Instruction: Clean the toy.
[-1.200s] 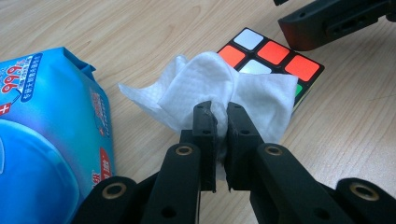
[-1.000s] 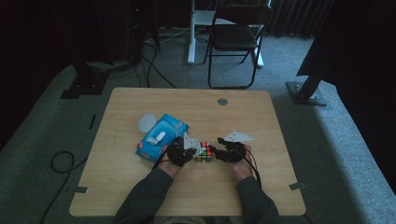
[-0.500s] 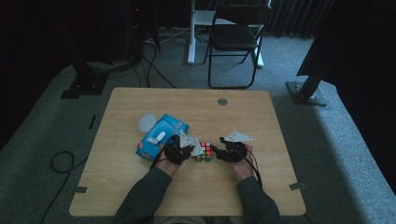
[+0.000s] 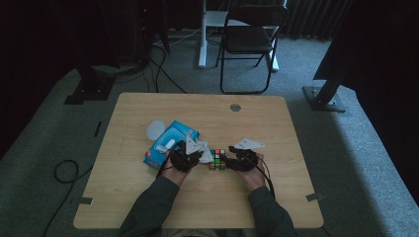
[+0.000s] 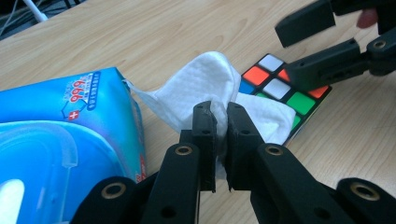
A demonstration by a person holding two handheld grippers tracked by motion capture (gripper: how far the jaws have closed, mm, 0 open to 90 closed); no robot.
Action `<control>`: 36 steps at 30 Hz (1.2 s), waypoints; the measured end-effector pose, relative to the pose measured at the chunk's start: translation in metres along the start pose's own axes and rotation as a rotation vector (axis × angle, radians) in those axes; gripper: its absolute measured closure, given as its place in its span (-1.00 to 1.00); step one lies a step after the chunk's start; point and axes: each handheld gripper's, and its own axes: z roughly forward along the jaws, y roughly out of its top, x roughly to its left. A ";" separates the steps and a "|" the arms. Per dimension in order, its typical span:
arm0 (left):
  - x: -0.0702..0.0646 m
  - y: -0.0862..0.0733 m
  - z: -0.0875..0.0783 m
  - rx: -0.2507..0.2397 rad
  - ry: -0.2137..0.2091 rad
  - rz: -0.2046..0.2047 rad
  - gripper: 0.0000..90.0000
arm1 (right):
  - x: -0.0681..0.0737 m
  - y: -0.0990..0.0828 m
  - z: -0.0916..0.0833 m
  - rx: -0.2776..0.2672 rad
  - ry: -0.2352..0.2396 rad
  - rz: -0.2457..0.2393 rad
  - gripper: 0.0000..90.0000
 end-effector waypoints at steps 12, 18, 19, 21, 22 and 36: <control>-0.001 0.001 0.000 0.002 -0.004 0.004 0.87 | -0.015 -0.007 -0.009 -0.013 0.055 0.086 0.51; -0.002 0.001 0.000 -0.001 -0.010 0.003 0.87 | -0.022 -0.009 -0.012 -0.018 0.060 0.124 0.56; -0.003 0.001 0.001 -0.003 -0.013 0.008 0.87 | -0.022 -0.009 -0.012 -0.018 0.060 0.124 0.56; -0.005 0.002 0.001 -0.007 -0.025 0.003 0.87 | -0.024 -0.010 -0.013 -0.022 0.065 0.138 0.56; -0.007 0.003 0.003 -0.011 -0.035 0.007 0.87 | -0.026 -0.011 -0.013 -0.027 0.061 0.152 0.57; -0.026 0.003 0.016 0.010 -0.074 0.054 0.87 | -0.025 -0.010 -0.019 -0.043 0.031 0.148 0.45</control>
